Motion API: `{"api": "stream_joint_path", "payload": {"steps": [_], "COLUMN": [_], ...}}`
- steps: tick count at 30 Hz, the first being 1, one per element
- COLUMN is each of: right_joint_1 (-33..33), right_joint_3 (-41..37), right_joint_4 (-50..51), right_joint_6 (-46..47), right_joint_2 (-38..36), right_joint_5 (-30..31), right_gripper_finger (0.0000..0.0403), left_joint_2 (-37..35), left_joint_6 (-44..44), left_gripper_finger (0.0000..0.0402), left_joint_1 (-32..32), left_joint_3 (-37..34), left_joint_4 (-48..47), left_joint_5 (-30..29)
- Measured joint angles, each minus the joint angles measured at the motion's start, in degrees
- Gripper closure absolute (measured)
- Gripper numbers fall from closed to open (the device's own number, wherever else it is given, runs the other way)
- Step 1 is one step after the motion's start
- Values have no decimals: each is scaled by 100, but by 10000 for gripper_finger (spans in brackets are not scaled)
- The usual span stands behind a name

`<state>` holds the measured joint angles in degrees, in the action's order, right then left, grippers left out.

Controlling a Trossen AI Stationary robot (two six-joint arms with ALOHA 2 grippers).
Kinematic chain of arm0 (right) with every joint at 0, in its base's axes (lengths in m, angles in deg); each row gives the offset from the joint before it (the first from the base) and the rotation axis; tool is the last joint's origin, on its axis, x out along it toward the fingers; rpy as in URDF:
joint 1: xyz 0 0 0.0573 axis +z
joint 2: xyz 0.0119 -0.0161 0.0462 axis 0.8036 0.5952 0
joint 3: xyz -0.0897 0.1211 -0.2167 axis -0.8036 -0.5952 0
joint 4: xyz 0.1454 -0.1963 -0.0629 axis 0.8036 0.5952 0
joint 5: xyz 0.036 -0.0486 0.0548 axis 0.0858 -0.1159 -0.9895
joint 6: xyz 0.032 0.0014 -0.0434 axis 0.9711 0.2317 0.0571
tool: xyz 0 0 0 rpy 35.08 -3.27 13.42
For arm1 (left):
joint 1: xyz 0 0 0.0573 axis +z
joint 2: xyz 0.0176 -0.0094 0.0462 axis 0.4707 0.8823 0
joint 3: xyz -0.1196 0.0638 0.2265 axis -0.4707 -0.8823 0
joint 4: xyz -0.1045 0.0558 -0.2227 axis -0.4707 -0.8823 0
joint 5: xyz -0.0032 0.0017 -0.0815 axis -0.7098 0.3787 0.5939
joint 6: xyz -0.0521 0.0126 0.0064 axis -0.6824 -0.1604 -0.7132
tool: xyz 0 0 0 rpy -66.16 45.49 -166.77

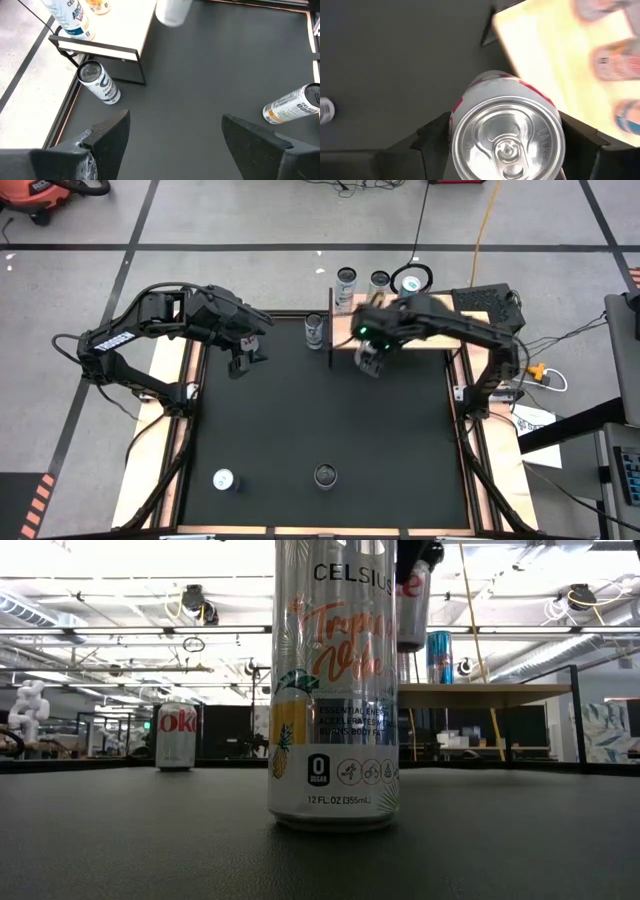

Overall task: Place canned beverage on shelf
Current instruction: Put the bottom red-silver soda can on the shelf

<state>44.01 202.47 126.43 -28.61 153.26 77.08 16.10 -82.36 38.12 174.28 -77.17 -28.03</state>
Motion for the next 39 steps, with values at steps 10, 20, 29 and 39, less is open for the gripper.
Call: {"api": "stream_joint_path", "payload": {"steps": [10,20,29,39], "right_joint_1": [-971,-1771,-2053,-2095], "right_joint_3": [0,-7,-166,-1184], "right_joint_4": [15,12,9,17], "right_joint_6": [-169,-293,-793,-2055], "right_joint_2": [-742,-1198,-1571,-2170], "right_joint_5": [-177,-166,-467,-473], "right_gripper_finger": [138,137,138,138], "left_joint_2": [0,0,0,0], "left_joint_6": [-15,-44,-50,-63], "left_gripper_finger": [84,84,84,84], "left_joint_1": [0,0,0,0], "left_joint_3": [0,0,0,0], "left_joint_4": [-11,-28,-68,-68], "left_joint_5": [0,0,0,0]}}
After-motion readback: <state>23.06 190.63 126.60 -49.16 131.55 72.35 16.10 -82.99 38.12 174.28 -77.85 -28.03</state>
